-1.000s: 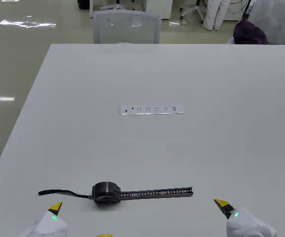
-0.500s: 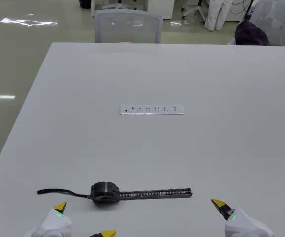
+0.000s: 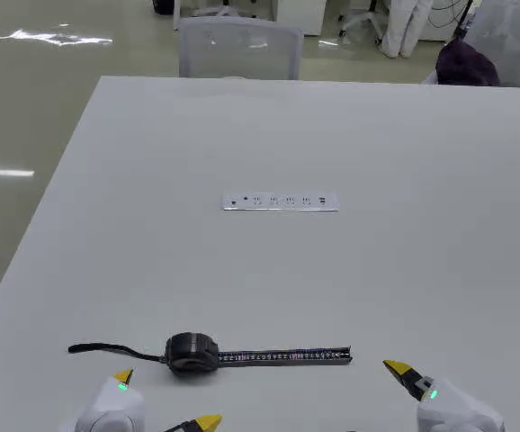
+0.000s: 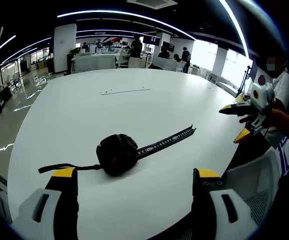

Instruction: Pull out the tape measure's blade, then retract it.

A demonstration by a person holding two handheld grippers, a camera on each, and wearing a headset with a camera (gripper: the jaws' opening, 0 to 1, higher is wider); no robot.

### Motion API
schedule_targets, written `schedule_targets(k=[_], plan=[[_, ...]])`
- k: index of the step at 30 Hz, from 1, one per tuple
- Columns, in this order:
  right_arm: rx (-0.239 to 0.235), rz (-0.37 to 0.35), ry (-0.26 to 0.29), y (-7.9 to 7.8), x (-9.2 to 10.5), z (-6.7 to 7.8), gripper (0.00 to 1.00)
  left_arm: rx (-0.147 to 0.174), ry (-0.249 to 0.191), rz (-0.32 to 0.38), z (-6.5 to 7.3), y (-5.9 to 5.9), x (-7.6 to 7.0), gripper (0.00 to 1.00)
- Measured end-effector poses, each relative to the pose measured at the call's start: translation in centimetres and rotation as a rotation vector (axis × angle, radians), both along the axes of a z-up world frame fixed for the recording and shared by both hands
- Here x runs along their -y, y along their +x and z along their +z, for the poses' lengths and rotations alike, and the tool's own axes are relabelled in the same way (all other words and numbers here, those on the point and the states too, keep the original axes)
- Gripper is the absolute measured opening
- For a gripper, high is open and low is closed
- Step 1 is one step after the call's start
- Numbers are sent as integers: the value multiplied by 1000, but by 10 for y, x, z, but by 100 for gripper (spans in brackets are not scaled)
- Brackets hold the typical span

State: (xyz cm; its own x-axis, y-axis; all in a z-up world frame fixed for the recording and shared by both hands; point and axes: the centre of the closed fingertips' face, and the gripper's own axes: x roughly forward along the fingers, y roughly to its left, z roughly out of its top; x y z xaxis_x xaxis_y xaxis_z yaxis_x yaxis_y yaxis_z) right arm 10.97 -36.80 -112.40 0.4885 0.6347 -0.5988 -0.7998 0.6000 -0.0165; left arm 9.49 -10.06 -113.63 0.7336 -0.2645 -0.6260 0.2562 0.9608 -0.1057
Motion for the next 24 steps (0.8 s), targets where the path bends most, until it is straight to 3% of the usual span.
schedule_targets(k=[2, 17, 24], plan=[[7, 11, -7, 4, 2, 0, 81, 20, -4, 14, -2, 4, 1, 93], [-1, 117, 3, 31, 6, -10, 74, 15, 1, 112, -22, 16, 0, 89], [-27, 173, 6, 41, 5, -19, 73, 22, 6, 145, -29, 22, -1, 85]])
